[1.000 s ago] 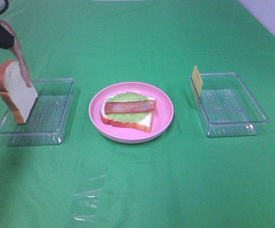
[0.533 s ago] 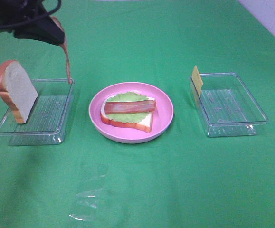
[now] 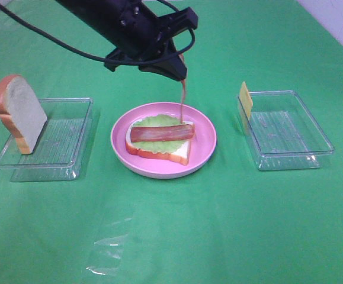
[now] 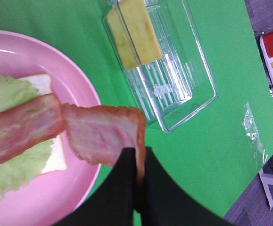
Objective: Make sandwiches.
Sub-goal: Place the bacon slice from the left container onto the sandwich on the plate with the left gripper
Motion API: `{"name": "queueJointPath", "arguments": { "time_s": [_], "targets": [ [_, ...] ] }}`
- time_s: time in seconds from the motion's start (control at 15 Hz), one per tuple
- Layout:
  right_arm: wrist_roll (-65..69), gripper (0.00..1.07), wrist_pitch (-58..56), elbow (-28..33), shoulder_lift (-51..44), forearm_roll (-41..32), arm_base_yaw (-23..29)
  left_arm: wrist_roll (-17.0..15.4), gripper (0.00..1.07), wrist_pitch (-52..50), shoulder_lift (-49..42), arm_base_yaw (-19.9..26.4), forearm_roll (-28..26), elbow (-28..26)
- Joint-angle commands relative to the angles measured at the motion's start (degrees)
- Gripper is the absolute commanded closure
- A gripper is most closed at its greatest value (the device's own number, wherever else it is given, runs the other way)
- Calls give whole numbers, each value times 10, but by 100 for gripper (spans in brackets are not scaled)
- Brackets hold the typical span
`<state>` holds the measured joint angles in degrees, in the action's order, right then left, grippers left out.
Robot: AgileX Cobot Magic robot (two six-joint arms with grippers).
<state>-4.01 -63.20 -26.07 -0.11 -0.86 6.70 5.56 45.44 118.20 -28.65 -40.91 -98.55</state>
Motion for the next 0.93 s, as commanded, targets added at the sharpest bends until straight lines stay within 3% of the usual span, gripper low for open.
{"name": "queueJointPath", "arguments": {
  "time_s": [0.07, 0.2, 0.67, 0.8, 0.93],
  "targets": [
    [-5, 20, 1, -1, -20, -2, 1, -11, 107, 25, 41, -15, -7, -50],
    [-5, 20, 1, -1, -20, -2, 1, -13, 107, 36, 69, -17, -5, -72],
    [-5, 20, 1, -1, -19, -2, 1, -22, 107, 60, 115, 9, 116, -70],
    [-5, 20, 1, -1, -19, -2, 1, -34, 107, 70, 117, 7, 179, -70],
    [-5, 20, 1, -1, -19, -2, 1, -33, 107, 81, 118, 7, 183, -70]
  ]
}}
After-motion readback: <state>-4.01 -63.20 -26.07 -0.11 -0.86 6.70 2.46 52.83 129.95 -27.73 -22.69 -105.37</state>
